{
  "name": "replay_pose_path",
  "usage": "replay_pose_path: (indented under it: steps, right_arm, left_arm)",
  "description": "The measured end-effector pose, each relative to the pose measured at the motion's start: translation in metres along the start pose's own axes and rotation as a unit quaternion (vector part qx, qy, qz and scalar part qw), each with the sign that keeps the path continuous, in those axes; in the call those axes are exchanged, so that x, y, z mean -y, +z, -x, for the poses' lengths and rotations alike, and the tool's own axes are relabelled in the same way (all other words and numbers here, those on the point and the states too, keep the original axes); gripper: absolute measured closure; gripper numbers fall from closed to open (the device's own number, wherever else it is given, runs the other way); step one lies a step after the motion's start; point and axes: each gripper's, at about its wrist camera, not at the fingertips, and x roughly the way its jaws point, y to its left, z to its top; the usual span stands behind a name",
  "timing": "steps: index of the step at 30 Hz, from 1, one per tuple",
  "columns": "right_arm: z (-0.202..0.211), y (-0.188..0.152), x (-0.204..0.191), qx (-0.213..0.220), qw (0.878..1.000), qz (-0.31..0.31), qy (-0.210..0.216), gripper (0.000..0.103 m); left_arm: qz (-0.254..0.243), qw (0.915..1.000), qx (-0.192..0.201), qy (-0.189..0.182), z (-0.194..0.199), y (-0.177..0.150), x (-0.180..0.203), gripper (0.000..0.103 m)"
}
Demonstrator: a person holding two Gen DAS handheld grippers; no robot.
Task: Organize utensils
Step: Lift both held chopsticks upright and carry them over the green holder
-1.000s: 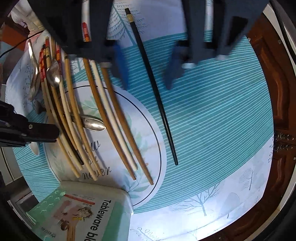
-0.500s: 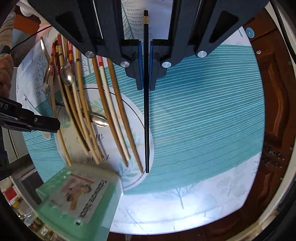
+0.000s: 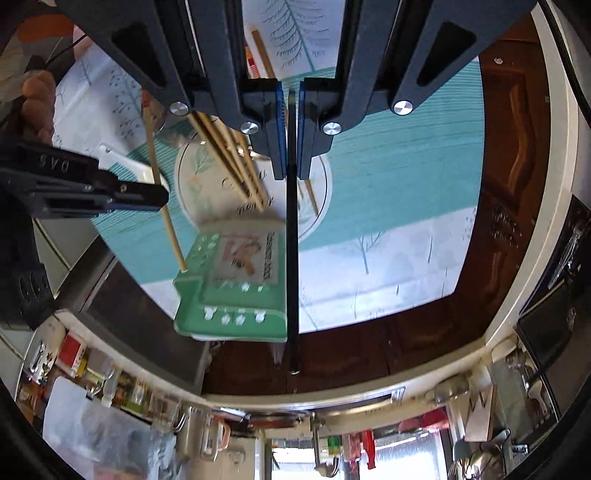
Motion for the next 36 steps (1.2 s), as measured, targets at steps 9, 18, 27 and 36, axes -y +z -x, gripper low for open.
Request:
replay_pose_path:
  steps: [9, 18, 27, 36]
  right_arm:
    - [0.067, 0.024, -0.027, 0.072, 0.997, 0.012, 0.004, 0.097]
    - [0.130, 0.084, -0.063, 0.179, 0.983, 0.028, -0.026, 0.097]
    - [0.121, 0.112, -0.071, 0.187, 0.981, 0.027, -0.041, 0.097]
    - [0.106, 0.095, -0.036, 0.190, 0.981, 0.011, -0.048, 0.097]
  left_arm:
    - [0.006, 0.9991, 0.041, -0.005, 0.032, 0.039, 0.006, 0.100]
    - [-0.024, 0.9965, 0.080, -0.003, 0.069, 0.080, 0.020, 0.100]
    - [-0.004, 0.9974, 0.071, -0.007, 0.060, 0.089, 0.022, 0.100]
    - [0.011, 0.9957, 0.087, -0.028, 0.068, 0.098, 0.025, 0.100]
